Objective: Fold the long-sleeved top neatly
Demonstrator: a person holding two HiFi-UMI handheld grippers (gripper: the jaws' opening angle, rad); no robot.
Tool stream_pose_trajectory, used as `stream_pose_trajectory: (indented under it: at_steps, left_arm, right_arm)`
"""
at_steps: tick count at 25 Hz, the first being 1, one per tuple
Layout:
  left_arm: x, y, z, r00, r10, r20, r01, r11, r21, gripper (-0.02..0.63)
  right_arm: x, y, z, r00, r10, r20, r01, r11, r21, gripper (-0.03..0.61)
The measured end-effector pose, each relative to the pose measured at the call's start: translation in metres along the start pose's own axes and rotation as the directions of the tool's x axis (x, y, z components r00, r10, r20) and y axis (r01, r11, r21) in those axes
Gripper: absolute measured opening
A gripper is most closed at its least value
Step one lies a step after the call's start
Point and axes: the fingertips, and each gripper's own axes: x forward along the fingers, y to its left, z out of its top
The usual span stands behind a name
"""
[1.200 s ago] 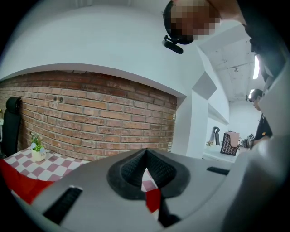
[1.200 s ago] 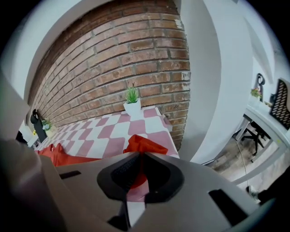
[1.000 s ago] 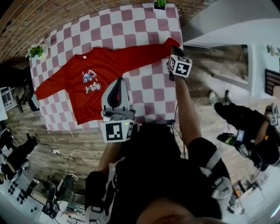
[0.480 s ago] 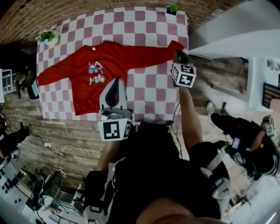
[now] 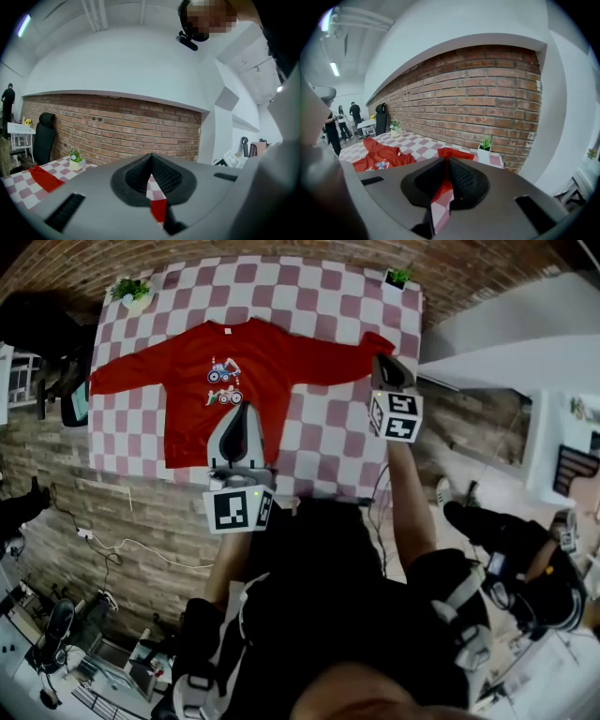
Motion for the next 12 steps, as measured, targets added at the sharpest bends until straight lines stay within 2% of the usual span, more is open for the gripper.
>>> stream_pose_trajectory:
  at_steps: [6, 12]
  left_arm:
    - [-0.027, 0.035, 0.003, 1.0, 0.028, 0.013, -0.028, 1.0, 0.003, -0.002]
    - [-0.062, 0.082, 0.002, 0.999, 0.047, 0.023, -0.047, 0.999, -0.005, 0.0]
  right_arm:
    - [-0.013, 0.057, 0.028, 0.997, 0.068, 0.046, -0.065, 0.996, -0.065, 0.026]
    - [-0.023, 0.12, 0.047, 0.991, 0.106, 0.077, -0.095, 0.986, -0.135, 0.025]
